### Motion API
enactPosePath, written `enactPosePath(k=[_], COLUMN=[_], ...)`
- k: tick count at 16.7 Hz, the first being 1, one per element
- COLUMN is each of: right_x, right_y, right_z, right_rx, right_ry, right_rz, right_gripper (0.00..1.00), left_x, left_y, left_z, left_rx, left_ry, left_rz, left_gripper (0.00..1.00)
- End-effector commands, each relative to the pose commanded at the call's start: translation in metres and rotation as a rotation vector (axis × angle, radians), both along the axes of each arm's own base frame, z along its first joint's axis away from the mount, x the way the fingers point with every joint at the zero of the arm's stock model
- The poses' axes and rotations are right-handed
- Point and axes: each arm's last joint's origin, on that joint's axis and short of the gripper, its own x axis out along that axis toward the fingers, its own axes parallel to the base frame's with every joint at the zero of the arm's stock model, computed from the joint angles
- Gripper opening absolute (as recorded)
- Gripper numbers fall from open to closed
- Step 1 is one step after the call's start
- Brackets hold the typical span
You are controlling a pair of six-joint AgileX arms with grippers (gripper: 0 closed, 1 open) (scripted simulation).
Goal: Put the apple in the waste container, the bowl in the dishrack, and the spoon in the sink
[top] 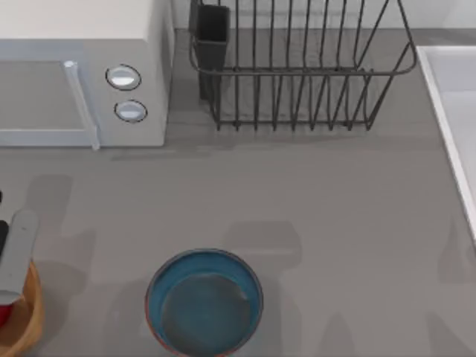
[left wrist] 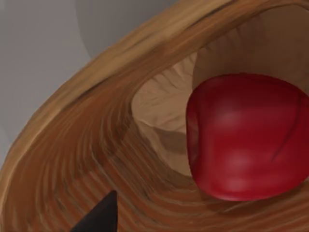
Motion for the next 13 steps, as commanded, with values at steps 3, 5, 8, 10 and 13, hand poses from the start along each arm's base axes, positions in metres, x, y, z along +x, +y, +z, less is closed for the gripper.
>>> enactPosePath(k=[3, 5, 8, 10, 13], right_x=[0.000, 0.000, 0.000, 0.000, 0.000], right_y=[0.000, 0.000, 0.000, 0.000, 0.000], right_z=[0.000, 0.000, 0.000, 0.000, 0.000], right_rx=[0.000, 0.000, 0.000, 0.000, 0.000], right_ry=[0.000, 0.000, 0.000, 0.000, 0.000], right_rz=[0.000, 0.000, 0.000, 0.000, 0.000], right_gripper=[1.00, 1.00, 1.00, 1.00, 1.00], left_x=[-0.004, -0.013, -0.027, -0.034, -0.048], left_y=[0.001, 0.002, 0.001, 0.001, 0.003], left_z=[-0.003, -0.008, -0.010, -0.002, 0.002], left_rx=[0.003, -0.002, -0.052, -0.125, -0.250], left_ry=[-0.008, -0.043, -0.192, -0.368, -0.593], left_rz=[0.029, 0.092, 0.237, 0.363, 0.551], left_gripper=[1.00, 1.00, 1.00, 1.00, 1.00])
